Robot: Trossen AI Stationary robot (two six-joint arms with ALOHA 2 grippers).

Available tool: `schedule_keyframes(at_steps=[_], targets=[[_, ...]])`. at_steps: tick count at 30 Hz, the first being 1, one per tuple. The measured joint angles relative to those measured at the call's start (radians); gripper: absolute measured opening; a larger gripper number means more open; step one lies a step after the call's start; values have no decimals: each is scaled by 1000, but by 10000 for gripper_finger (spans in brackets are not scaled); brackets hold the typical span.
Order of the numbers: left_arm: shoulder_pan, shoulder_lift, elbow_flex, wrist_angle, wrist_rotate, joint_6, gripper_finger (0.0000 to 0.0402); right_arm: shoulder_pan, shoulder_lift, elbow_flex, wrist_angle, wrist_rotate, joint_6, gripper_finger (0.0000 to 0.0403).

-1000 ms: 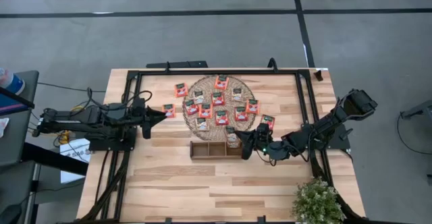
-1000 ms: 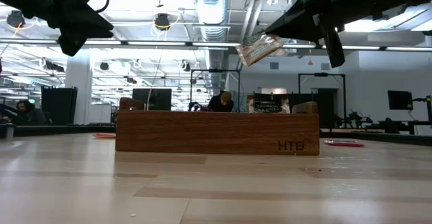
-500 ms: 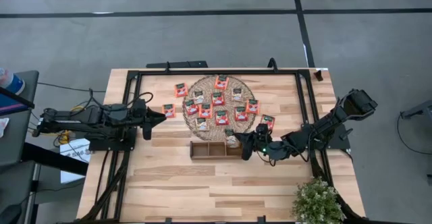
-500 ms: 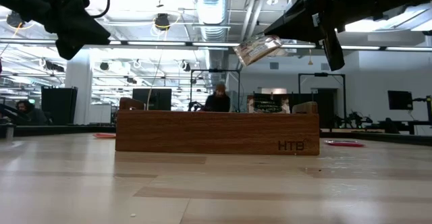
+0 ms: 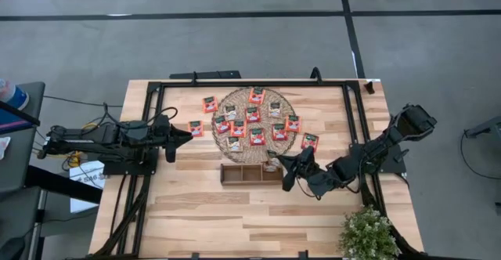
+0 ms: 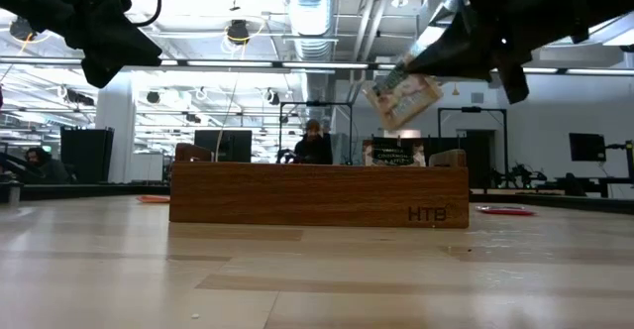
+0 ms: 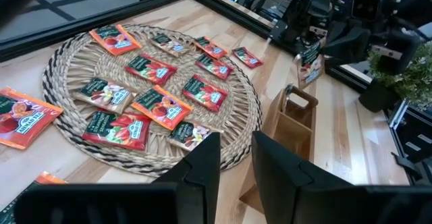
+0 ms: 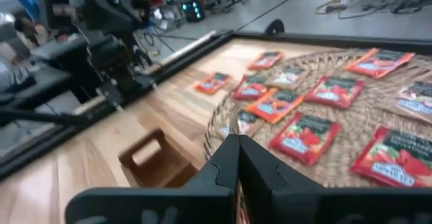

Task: Pick & Place Tea
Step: Put the gold tea bag into the right section of the wooden organizer

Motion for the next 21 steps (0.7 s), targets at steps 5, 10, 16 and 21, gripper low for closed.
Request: schedule_keyframes(at_steps=[5, 10, 16, 21], targets=[[0, 0, 0, -5, 0, 0, 76, 0, 63, -2, 52, 10, -8, 0], [0, 0, 0, -8, 0, 0, 76, -4, 162, 0, 169, 15, -8, 0], [0, 0, 0, -7, 0, -2, 76, -5, 212, 0, 217, 34, -33, 0], [0, 0, 0, -7, 0, -3, 76, -3, 225, 0, 250, 34, -52, 0]])
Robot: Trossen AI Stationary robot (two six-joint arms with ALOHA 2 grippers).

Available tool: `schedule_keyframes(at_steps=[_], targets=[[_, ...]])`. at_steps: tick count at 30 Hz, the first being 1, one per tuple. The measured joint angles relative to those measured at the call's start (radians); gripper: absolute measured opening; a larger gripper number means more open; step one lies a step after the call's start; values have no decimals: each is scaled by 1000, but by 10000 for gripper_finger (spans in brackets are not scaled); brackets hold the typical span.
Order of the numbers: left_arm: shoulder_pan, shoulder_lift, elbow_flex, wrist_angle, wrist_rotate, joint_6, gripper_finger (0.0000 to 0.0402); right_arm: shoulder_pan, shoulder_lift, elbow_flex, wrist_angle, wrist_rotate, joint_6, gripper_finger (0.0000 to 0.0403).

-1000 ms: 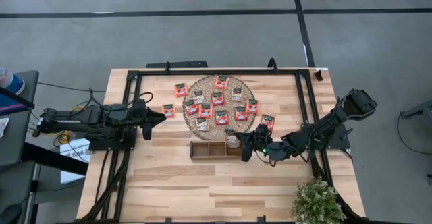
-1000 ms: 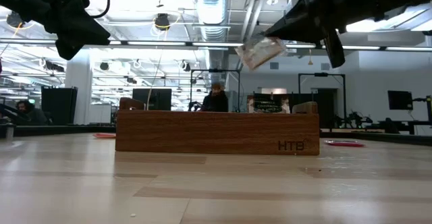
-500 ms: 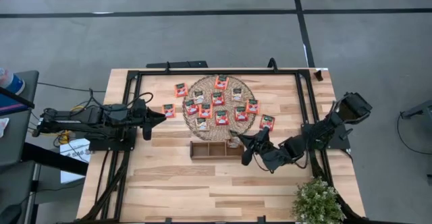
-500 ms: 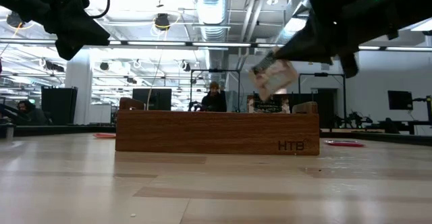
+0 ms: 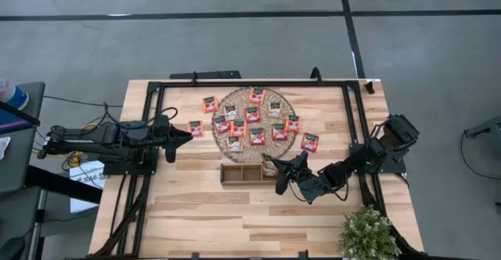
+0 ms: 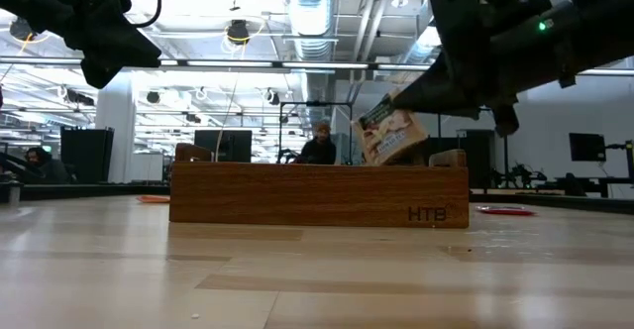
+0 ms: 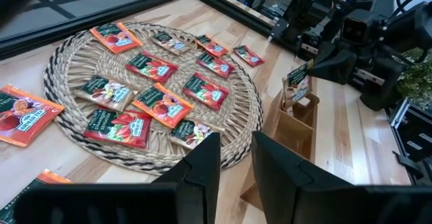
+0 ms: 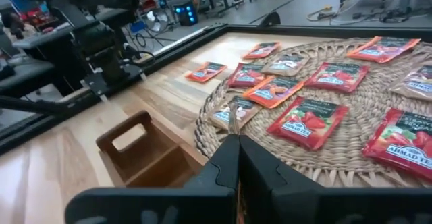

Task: Pick & Place Tea
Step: Put the gold tea bag into the right section of the wooden organizer

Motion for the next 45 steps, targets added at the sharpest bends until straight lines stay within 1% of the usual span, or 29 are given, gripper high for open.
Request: schedule_keyframes(at_steps=[7, 10, 17, 21, 27, 29, 32, 38, 45], targets=[[0, 0, 0, 0, 0, 1, 76, 6, 0, 0, 21, 0, -4, 0], [0, 0, 0, -1, 0, 2, 76, 20, 0, 0, 46, 1, -30, 0], [0, 0, 0, -6, 0, 2, 76, 33, 0, 0, 45, 27, -19, 0], [0, 0, 0, -6, 0, 3, 76, 31, 2, 0, 45, 20, -9, 0], [0, 0, 0, -6, 0, 2, 76, 41, 75, 41, 48, 27, 28, 0], [0, 0, 0, -6, 0, 2, 76, 50, 90, 51, 45, 54, 28, 0], [0, 0, 0, -6, -1, 2, 76, 61, 96, 56, 45, 100, 28, 0], [0, 0, 0, -6, -1, 2, 76, 88, 97, 56, 25, 99, 28, 0], [0, 0, 0, -6, -1, 3, 76, 74, 98, 56, 16, 96, 29, 0]])
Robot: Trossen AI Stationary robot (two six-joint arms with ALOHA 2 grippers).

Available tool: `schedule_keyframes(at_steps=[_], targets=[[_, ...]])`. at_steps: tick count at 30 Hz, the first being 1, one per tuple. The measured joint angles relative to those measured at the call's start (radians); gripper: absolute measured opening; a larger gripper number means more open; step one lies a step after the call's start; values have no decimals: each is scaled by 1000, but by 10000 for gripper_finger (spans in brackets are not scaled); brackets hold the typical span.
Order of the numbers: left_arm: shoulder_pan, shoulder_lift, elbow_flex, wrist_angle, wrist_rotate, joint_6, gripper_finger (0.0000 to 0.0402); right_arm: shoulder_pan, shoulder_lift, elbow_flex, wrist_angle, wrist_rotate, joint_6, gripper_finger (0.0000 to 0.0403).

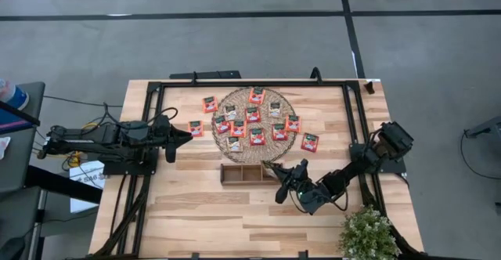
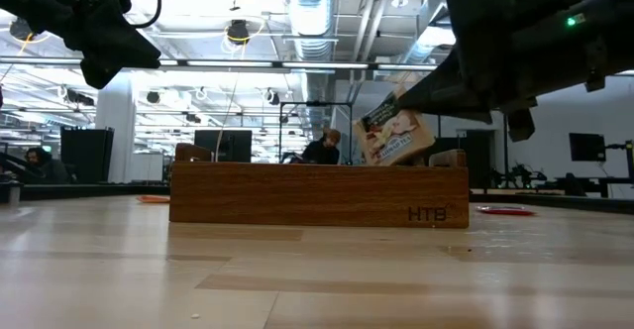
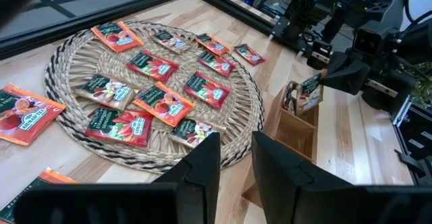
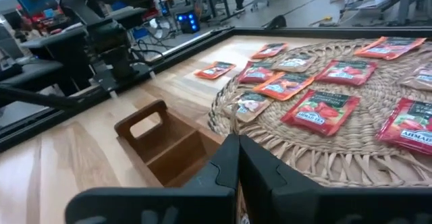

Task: Pick & Place Tea
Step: Put the gold tea bag into the right section of the wooden organizer

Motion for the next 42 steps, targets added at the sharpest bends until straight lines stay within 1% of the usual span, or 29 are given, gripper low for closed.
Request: schedule_keyframes(at_steps=[6, 15, 22, 29, 33, 42], targets=[[0, 0, 0, 0, 0, 0, 76, -25, 0, 0, -5, -106, 0, 0], [0, 0, 0, 0, 0, 0, 76, -28, 0, 0, -58, -111, 79, 0], [0, 0, 0, 0, 0, 1, 76, -29, 0, 0, -61, -117, 97, 0], [0, 0, 0, 0, 0, 1, 76, -29, 0, 0, -103, -122, 204, 4], [0, 0, 0, 0, 0, 1, 76, -29, 0, 0, -104, -130, 209, 27], [0, 0, 0, -1, 0, 1, 76, -29, 0, 0, -98, -131, 210, 113]])
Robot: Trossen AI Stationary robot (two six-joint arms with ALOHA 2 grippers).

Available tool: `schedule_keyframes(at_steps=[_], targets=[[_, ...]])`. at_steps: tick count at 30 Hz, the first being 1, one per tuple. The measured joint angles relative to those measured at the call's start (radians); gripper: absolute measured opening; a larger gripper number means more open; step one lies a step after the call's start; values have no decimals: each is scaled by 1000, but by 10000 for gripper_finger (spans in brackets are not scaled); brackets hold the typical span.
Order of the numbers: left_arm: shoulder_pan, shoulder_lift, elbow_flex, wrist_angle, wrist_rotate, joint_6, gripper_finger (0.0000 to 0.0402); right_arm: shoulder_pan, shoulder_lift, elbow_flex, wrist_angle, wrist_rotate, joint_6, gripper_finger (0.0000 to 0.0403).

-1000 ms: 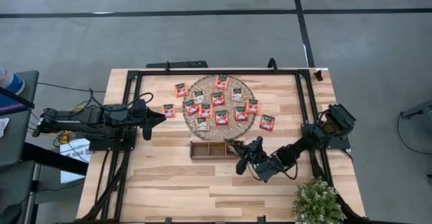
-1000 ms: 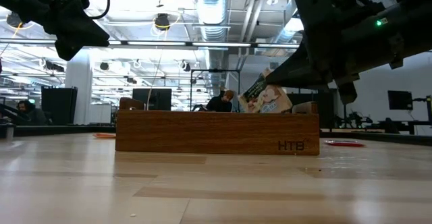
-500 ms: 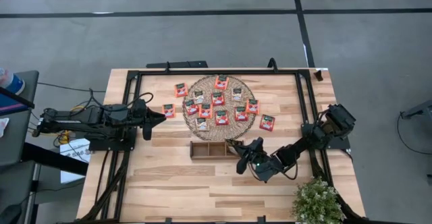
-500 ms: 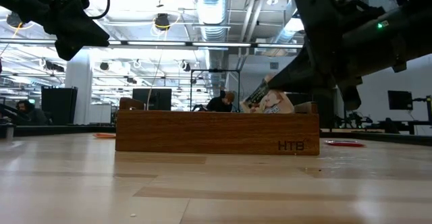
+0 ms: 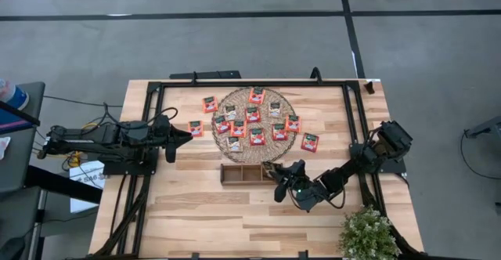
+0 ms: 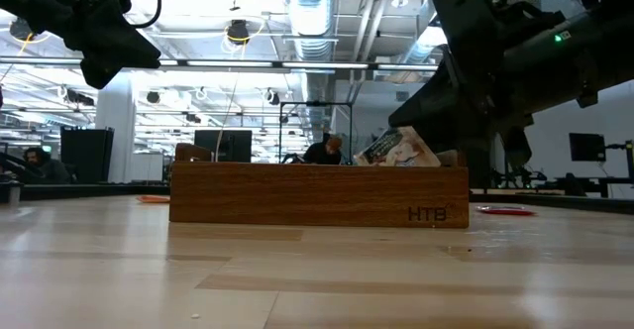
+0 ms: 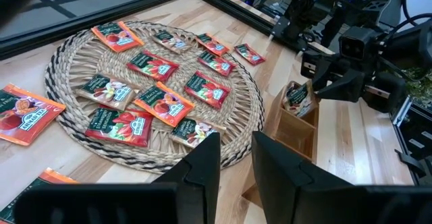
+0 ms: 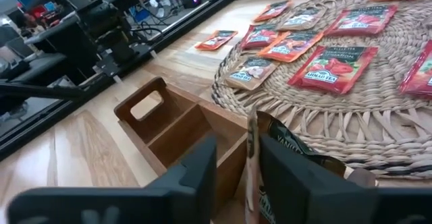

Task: Pick & Place Tea
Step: Put the gold tea bag into the right section of the wooden organizer

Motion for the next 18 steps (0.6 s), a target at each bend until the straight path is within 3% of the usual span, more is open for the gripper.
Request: schedule_keyframes(at_steps=[8, 13, 18], targets=[[0, 0, 0, 0, 0, 0, 76, 0, -77, -1, -61, -3, -9, 145], [0, 0, 0, -1, 0, 0, 76, 0, -164, -1, -190, -15, -11, 134], [0, 0, 0, -1, 0, 0, 76, -25, -223, -1, -247, -92, -43, 113]])
